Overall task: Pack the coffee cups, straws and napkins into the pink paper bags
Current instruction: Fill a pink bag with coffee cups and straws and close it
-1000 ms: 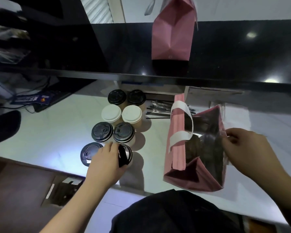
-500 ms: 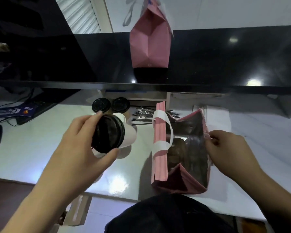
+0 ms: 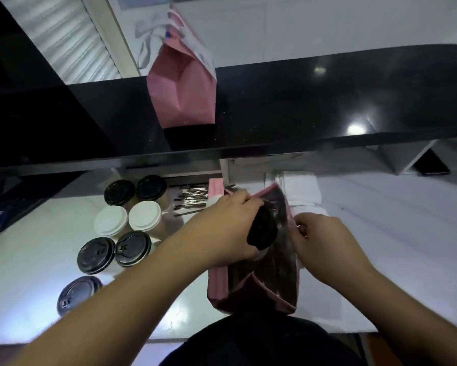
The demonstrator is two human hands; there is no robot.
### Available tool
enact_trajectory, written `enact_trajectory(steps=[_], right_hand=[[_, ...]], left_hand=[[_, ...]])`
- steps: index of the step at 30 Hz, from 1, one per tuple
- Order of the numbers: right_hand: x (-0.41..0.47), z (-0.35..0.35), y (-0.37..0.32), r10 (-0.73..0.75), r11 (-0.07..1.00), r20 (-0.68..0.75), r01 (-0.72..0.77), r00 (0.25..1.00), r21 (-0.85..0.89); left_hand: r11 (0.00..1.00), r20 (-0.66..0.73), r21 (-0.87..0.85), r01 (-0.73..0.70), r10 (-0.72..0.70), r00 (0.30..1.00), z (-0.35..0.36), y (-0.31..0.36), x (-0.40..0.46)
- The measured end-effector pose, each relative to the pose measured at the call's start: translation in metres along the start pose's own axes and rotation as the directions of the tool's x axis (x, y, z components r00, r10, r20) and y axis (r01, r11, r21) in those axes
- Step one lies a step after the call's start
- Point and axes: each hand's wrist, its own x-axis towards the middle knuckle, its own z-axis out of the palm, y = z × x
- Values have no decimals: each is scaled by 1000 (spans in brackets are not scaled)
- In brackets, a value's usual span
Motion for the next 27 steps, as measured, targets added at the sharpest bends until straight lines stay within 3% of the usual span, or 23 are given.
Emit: enact_trajectory(steps=[3, 6, 16, 27], right_hand=[[-1, -2, 3, 1, 1000, -6, -1, 1000, 1], [-2, -4, 5, 4, 1000, 5, -4, 1000, 9], [-3, 2, 13, -11, 1000, 11, 11, 1000, 6], [3, 6, 12, -30, 999, -4, 30, 1000, 11]], left_hand=[[994, 75, 108, 10, -18, 997, 24, -2, 20], [983, 61, 183, 10, -22, 998, 40, -5, 34], [996, 81, 77, 40, -47, 996, 74, -6, 57], [983, 86, 182, -25, 10, 996, 91, -16, 68]])
